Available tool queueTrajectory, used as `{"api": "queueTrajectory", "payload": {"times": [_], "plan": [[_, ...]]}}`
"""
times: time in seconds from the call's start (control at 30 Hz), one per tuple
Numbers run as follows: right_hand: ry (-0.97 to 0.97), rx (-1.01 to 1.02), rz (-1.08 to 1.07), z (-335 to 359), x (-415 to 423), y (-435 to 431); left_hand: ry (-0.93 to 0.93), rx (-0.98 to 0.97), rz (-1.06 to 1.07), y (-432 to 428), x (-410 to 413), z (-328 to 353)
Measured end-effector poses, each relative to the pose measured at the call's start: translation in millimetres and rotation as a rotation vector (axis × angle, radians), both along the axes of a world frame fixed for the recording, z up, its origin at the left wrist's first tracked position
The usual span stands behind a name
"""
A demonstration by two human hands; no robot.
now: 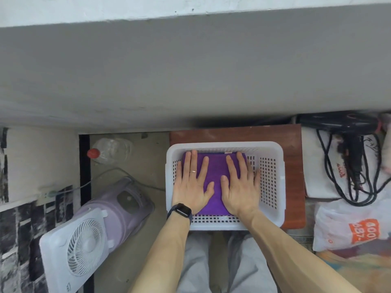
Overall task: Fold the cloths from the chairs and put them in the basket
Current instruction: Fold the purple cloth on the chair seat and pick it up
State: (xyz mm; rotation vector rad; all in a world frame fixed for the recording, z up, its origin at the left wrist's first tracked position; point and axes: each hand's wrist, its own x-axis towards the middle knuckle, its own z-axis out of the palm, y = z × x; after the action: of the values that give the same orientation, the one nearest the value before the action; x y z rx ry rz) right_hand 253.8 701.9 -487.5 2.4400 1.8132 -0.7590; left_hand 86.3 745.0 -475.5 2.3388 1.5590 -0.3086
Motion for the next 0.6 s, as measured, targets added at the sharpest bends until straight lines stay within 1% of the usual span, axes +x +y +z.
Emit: {"api": "queueTrajectory", "payload": {"times": [0.1, 0.17, 0.23, 0.33, 0.4, 0.47, 0.53, 0.6], "plan": [[0.031, -0.02, -0.001, 7, 0, 2, 0.025, -0.032, 0.014, 2, 2, 7], [0.056, -0.068, 0.015, 17, 1, 4, 0.056, -0.069, 0.018, 3, 4, 19], [0.087, -0.138, 0.052, 32, 5, 7, 0.075, -0.091, 0.022, 4, 5, 35], [0.063, -0.192, 0.152, 63, 15, 7, 0.093, -0.061, 0.045, 2, 5, 68], [0.065, -0.128, 0.203, 93, 21, 4, 0.073, -0.04, 0.14, -8, 4, 94], [0.095, 0.012, 0.271, 123, 23, -1, 0.031, -0.024, 0.275, -23, 4, 117], [0.133, 0.106, 0.413, 152, 19, -11, -0.038, 0.0, 0.439, -49, -2, 143], [0.188, 0.15, 0.545, 178, 5, -19, -0.137, 0.024, 0.621, -82, -15, 165]]}}
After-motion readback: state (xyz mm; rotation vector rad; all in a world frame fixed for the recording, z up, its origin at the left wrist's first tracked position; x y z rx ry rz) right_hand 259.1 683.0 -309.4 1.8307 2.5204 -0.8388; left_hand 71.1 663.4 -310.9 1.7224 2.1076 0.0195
